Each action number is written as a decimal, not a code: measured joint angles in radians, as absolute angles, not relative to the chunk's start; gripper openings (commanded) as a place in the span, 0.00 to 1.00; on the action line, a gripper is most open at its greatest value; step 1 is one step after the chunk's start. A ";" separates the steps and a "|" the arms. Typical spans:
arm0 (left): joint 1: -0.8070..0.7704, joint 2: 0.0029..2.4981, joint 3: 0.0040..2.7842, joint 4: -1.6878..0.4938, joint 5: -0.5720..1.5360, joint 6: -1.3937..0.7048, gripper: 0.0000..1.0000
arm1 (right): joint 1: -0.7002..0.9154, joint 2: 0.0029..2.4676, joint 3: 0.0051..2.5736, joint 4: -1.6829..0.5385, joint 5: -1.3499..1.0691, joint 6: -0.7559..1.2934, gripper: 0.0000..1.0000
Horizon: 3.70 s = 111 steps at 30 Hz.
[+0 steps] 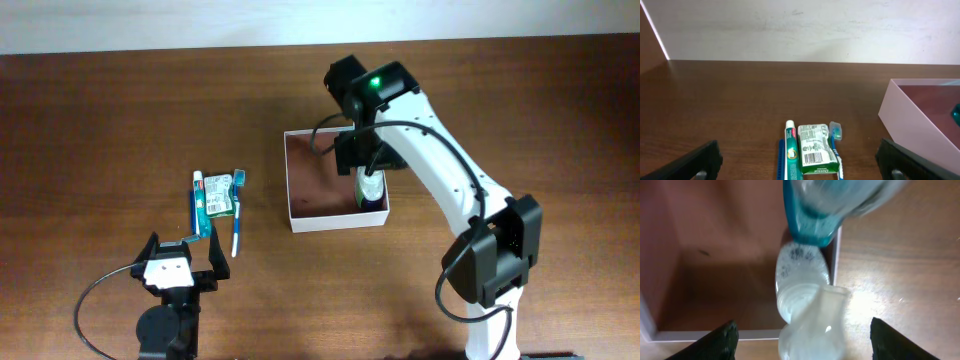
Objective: Pack container
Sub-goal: 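Open the right gripper and raise it back to the right, then raise the left arm and move it over the toothpaste box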
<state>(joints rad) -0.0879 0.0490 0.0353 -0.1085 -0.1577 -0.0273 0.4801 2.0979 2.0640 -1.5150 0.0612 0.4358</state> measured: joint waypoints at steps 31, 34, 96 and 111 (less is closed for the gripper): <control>-0.088 0.050 0.035 -0.109 -0.158 -0.028 1.00 | -0.176 2.085 2.692 -1.693 0.082 0.355 0.99; -0.088 0.050 0.035 -0.109 -0.157 -0.027 1.00 | -0.182 2.085 2.692 -1.692 0.082 0.355 0.98; -0.072 1.085 0.936 -0.344 0.154 -0.007 1.00 | -0.182 2.085 2.692 -1.693 0.082 0.354 0.99; 0.121 1.196 1.116 -0.774 -0.025 -0.157 0.99 | -0.182 2.085 2.692 -1.693 0.082 0.354 0.98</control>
<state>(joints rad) 0.1215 1.1965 1.1160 -0.7742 -0.0250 -0.1570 -0.1818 2.0853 2.6915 -1.6928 0.0822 0.3542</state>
